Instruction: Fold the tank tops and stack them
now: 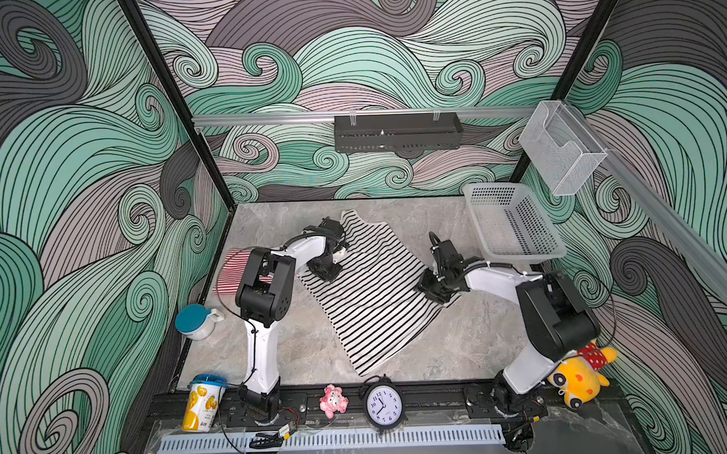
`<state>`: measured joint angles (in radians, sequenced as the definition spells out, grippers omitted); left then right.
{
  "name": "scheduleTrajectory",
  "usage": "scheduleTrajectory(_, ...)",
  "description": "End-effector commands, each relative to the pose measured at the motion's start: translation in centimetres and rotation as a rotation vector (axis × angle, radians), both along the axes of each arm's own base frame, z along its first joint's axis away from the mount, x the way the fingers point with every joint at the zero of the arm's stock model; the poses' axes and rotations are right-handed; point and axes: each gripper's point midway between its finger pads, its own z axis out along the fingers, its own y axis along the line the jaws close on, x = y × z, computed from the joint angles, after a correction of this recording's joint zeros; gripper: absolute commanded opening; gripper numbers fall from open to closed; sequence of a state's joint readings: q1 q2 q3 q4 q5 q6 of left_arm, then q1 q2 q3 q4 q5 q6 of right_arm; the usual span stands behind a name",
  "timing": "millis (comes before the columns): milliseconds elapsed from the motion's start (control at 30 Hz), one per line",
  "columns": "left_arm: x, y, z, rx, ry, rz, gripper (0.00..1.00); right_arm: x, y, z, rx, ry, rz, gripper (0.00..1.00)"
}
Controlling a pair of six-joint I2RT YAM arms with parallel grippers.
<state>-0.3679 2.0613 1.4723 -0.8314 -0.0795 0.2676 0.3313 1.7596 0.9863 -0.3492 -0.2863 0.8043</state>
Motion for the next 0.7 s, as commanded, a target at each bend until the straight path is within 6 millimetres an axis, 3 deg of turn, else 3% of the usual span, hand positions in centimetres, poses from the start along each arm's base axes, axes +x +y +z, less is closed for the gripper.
scheduleTrajectory(0,-2.9,-0.3,0.1,-0.06,0.095,0.046,0.18,1.9,-1.1,-1.5,0.0,0.082,0.014,0.49)
scheduleTrajectory(200,-6.5,-1.7,0.6,-0.131,0.184,0.036,0.19,8.9,-2.2,-0.6,-0.023,0.074,0.01,0.49)
scheduleTrajectory(333,-7.3,-2.1,1.6,-0.132,0.169,0.015,0.19,10.9,-2.2,2.5,-0.08,0.017,0.068,0.5)
scheduleTrajectory(400,-6.6,-2.1,2.7,-0.136,0.127,0.013,0.19,10.6,-1.4,4.6,-0.117,-0.033,0.113,0.5)
scheduleTrajectory(500,-4.1,-1.9,4.7,-0.113,0.023,0.011,0.19,8.2,0.1,6.5,-0.174,-0.083,0.173,0.51)
scheduleTrajectory(567,-1.8,-1.8,5.7,-0.093,-0.053,0.016,0.19,5.6,2.1,6.7,-0.176,-0.099,0.22,0.51)
scheduleTrajectory(667,1.0,-1.6,6.0,-0.064,-0.107,0.026,0.19,1.5,4.5,5.0,-0.157,-0.088,0.266,0.52)
